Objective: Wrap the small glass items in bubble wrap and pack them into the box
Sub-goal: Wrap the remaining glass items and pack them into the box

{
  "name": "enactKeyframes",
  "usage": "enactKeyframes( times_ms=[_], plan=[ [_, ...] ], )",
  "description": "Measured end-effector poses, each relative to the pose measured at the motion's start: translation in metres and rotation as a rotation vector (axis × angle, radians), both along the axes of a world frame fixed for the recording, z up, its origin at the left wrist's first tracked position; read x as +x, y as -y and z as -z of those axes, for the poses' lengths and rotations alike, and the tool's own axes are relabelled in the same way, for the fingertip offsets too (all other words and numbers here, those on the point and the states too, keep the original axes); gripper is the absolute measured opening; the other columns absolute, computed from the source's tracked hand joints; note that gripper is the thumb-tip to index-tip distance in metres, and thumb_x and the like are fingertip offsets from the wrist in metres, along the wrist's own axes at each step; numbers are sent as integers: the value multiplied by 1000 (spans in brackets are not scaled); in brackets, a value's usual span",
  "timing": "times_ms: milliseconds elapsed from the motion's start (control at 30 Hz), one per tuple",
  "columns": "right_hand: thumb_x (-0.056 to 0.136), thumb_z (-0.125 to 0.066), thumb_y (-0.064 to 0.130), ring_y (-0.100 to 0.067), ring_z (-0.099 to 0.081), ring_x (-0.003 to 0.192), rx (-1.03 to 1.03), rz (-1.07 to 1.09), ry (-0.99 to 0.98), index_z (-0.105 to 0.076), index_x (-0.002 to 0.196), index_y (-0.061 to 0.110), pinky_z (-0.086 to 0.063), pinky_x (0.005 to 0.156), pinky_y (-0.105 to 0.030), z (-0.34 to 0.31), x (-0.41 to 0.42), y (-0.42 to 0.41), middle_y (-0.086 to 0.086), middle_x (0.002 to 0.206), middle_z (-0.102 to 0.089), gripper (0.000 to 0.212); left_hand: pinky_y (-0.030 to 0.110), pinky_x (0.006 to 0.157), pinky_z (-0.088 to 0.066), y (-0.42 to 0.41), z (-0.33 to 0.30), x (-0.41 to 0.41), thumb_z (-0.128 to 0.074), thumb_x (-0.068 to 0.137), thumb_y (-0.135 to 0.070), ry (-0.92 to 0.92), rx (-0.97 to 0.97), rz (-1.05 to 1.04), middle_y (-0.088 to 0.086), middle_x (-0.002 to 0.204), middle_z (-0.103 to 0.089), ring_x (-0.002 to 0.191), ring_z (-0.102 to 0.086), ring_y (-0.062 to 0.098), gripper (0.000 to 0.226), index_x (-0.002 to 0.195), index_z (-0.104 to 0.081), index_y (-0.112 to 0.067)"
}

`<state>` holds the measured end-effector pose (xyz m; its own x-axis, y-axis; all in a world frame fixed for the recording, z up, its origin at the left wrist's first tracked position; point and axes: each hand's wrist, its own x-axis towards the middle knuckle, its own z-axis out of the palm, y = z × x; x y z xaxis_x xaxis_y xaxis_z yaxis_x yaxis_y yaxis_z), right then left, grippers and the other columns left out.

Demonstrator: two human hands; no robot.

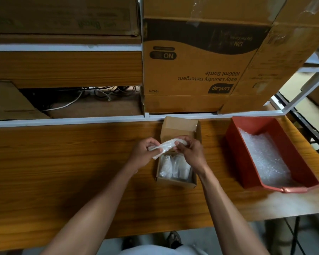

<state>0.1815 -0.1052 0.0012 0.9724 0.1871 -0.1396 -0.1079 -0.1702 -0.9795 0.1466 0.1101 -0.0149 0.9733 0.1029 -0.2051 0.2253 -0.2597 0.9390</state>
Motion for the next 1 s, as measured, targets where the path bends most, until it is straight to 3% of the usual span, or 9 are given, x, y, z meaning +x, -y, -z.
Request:
enactKeyframes(
  times_ms=[100, 300, 433, 600, 767, 867, 1000],
  plan=[
    [99, -73, 15, -25, -79, 91, 15, 94, 21, -74, 111, 11, -65, 86, -49, 0, -4, -13, -7, 98, -80, 13, 45, 86, -64, -4, 2, -2, -85, 88, -23, -28, 61, 95, -1, 102, -76, 97, -73, 18, 19, 100, -70, -27],
    [96, -75, 10, -24, -79, 86, -35, 2, 30, -75, 105, 8, -64, 73, -28, -14, -9, -26, -8, 92, -80, 9, 41, 84, -62, -8, -16, 0, -79, 90, -52, 29, 144, 181, -8, 111, -74, 102, -71, 10, 30, 115, -66, -41],
    [95, -77, 11, -16, -78, 86, -45, -31, 55, -77, 102, 11, -60, 70, -22, -23, -11, -29, -4, 93, -80, 7, 40, 88, -63, -5, -20, 4, -80, 92, -40, 41, 132, 164, -11, 106, -76, 98, -72, 8, 21, 109, -69, -38],
    [88, -84, 21, -4, -72, 85, -287, 65, 283, -75, 96, 27, -58, 74, -24, -9, -12, -34, 12, 90, -76, 13, 31, 79, -60, 6, -17, 3, -83, 90, -30, 81, 170, 49, -9, 94, -74, 88, -70, 10, 16, 98, -69, -28],
    [93, -79, 27, 0, -70, 91, -303, 71, 401, -76, 105, 22, -56, 76, -16, -3, -23, -38, 14, 98, -75, 13, 26, 69, -57, 18, -14, 5, -80, 93, -30, 58, 202, -112, -9, 90, -70, 82, -68, 9, 15, 95, -65, -29],
    [102, -69, 24, 4, -71, 99, -285, 30, 356, -78, 119, 22, -60, 86, -21, 1, -26, -33, 14, 110, -78, 19, 27, 68, -58, 19, -11, 6, -80, 93, -28, 64, 211, -177, -11, 91, -71, 82, -69, 8, 15, 94, -65, -31],
    [101, -67, 10, -4, -76, 94, -252, 57, 330, -81, 114, 21, -65, 85, -37, 10, -24, -27, 13, 104, -80, 22, 29, 71, -60, 24, -4, 6, -81, 92, -26, 56, 191, -177, -13, 92, -73, 82, -70, 5, 14, 95, -68, -31]
  ],
)
